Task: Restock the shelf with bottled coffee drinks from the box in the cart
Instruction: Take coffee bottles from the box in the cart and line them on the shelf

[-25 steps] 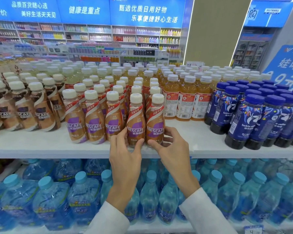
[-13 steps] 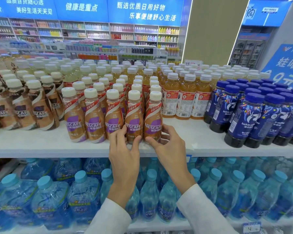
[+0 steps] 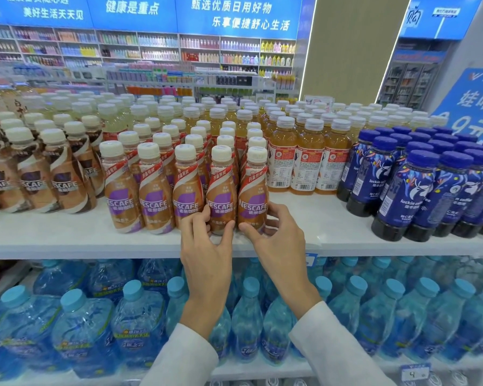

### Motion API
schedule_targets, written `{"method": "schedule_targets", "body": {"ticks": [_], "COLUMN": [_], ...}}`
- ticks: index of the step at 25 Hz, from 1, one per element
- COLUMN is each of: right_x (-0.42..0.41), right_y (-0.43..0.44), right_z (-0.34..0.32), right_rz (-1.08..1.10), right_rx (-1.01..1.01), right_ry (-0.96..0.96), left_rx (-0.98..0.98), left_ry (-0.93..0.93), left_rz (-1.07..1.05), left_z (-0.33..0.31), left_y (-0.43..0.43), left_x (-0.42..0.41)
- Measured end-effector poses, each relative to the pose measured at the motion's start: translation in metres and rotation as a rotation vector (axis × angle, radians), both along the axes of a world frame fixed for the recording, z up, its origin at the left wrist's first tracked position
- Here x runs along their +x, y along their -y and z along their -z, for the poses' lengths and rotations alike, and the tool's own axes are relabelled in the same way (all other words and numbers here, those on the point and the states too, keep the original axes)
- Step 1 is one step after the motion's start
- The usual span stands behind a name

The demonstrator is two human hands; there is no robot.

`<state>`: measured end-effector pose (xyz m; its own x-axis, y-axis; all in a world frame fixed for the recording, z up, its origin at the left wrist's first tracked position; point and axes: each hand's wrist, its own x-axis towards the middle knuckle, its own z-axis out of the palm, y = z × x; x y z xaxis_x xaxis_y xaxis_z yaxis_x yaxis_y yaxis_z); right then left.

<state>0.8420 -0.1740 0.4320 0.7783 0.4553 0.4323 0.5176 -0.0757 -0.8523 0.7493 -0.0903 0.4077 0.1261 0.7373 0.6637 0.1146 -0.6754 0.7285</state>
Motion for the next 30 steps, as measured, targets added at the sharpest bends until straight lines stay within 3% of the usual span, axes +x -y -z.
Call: {"method": "schedule_targets", "body": {"ticks": [16,26,30], "right_x": [0.002,-0.078,-0.141], "right_y": [0.004,-0.015,-0.062], "right_z": [0.005,-0.009,-0.01], "right_rz": [-0.051,0.189,0.065], "right_rx": [-0.081,0.045,0.115], "right_ry": [0.032,0.147,0.068], "left_rx": [-0.112,-0.218,-0.233], "left_ry": [-0.02,0.087,0.058], "left_rz": [0.075,-0.008,-0.067], "left_z": [-0.007,-0.02,-0.017], "left_y": [-0.003,-0.089,-0.153], "left_x": [-0.024,-0.145,-0.218]}}
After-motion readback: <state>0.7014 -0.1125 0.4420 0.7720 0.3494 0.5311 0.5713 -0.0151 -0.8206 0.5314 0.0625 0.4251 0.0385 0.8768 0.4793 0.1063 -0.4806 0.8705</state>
